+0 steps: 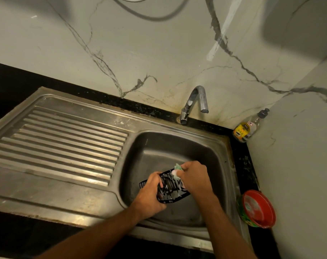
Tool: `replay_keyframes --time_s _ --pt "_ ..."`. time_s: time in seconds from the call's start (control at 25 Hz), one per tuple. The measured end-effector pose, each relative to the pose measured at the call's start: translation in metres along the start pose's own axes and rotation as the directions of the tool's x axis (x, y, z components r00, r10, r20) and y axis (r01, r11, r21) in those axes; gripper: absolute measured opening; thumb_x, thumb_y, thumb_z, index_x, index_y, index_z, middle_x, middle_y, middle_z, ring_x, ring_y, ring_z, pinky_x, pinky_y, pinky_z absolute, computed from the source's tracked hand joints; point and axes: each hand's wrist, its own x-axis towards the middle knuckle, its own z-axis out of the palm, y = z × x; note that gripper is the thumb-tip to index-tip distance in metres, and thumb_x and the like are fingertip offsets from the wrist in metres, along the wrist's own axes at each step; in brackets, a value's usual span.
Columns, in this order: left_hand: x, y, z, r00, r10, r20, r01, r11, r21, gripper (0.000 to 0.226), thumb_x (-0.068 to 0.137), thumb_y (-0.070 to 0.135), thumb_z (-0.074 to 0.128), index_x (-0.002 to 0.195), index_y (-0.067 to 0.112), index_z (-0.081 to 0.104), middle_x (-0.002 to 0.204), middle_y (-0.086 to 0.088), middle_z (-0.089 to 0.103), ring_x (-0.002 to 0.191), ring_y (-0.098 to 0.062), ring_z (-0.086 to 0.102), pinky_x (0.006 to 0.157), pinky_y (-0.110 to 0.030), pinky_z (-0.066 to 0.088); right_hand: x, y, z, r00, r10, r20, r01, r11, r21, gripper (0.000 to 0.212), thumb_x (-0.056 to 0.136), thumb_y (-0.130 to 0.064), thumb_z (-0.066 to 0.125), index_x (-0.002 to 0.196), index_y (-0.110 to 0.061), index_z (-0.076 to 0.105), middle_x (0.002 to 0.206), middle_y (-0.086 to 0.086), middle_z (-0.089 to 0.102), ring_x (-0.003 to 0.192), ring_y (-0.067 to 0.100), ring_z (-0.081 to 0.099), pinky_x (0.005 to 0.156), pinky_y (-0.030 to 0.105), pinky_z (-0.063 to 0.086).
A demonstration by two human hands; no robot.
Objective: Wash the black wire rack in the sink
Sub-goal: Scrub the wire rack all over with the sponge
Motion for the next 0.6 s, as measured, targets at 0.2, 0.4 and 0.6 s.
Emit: replay_keyframes --time_s 0.2,0.4,0.6 --pt "-0.006 0.001 0.001 1.000 -0.014 -0.009 0.014 1.000 0.004 0.102 0.060 0.036 0.085 0.139 0.049 0.021 0.116 0.024 0.054 0.102 -0.002 0.062 0.088 -0.016 0.048 -0.011 0.003 0.018 0.997 0.064 -0.037 -0.063 0.997 0.034 0.018 0.093 -0.023 0.063 0.079 -0.013 0.070 0.068 0.001 0.067 0.058 0.014 0.067 0.062 0.036 0.062" --pt "0.000 -0.002 -0.002 0.988 0.153 -0.007 -0.154 0.987 -0.053 0.109 0.055 0.029 0.084 0.137 0.068 0.025 0.136 0.032 0.032 0.123 0.005 0.051 0.105 -0.020 0.047 -0.016 0.005 -0.005 0.990 0.136 -0.034 -0.112 0.914 0.390 0.024 0.092 -0.003 0.058 0.101 -0.018 0.075 0.072 0.001 0.074 0.058 0.010 0.071 0.057 0.021 0.058" --pt "-0.002 -0.002 0.004 0.975 0.212 0.066 -0.214 0.977 0.026 0.100 0.057 0.051 0.091 0.140 0.052 0.034 0.139 0.031 0.030 0.121 0.004 0.053 0.107 -0.025 0.047 -0.030 -0.003 -0.003 0.999 -0.044 -0.021 0.045 0.998 0.045 0.011 0.086 -0.011 0.065 0.085 -0.019 0.073 0.069 -0.003 0.068 0.062 0.013 0.068 0.061 0.028 0.059"
